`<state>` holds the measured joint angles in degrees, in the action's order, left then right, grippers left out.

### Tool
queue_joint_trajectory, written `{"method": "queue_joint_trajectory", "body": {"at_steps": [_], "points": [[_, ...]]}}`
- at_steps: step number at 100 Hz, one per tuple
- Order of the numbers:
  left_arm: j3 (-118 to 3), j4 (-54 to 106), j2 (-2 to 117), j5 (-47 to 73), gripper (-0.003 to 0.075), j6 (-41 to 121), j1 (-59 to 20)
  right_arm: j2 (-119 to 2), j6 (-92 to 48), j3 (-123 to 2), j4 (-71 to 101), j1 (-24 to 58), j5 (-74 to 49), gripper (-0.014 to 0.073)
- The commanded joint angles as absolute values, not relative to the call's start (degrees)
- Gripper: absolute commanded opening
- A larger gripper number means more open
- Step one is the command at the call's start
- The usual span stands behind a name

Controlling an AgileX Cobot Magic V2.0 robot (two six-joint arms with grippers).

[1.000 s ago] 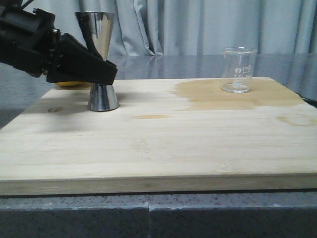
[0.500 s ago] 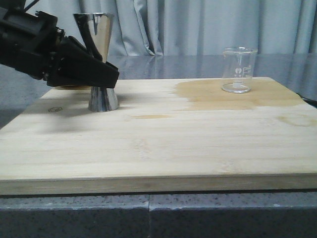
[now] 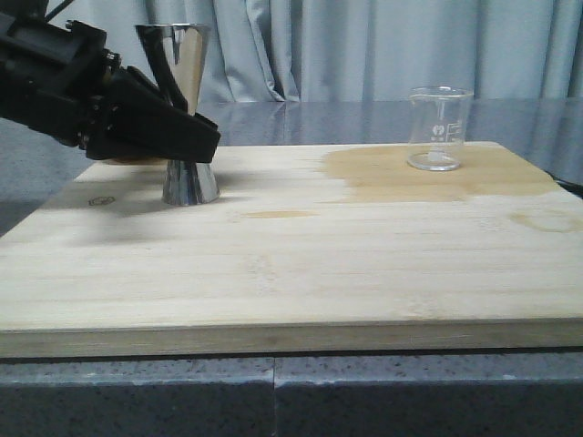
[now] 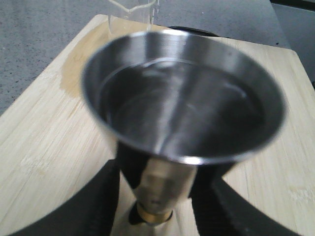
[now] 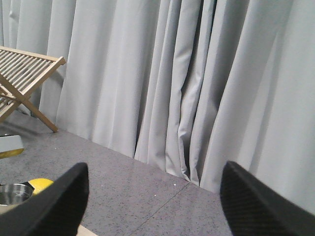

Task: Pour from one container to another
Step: 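Lower the filled jigger onto the board with the left gripper, then open the left gripper and withdraw it from the jigger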

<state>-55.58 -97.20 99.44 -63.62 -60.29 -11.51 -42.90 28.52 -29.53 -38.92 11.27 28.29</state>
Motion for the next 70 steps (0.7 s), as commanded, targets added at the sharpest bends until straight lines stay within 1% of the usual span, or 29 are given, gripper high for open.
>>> {"method": "queue_joint_trajectory", "body": {"at_steps": [1,41,70], "points": [[-56.87,-94.32,97.33,-66.12,0.0364,-60.95,-11.94,-42.46,28.64,-30.87,-38.13,11.23,31.64,0.0503],[-56.87,-94.32,96.54,-65.14,0.0372,-60.95,-11.94,-42.46,28.64,-30.87,-38.13,11.23,31.64,0.0502],[-56.87,-96.44,95.52,-66.88,0.0372,-62.89,-8.58,-42.46,28.64,-30.87,-38.13,11.23,31.64,0.0503]]}}
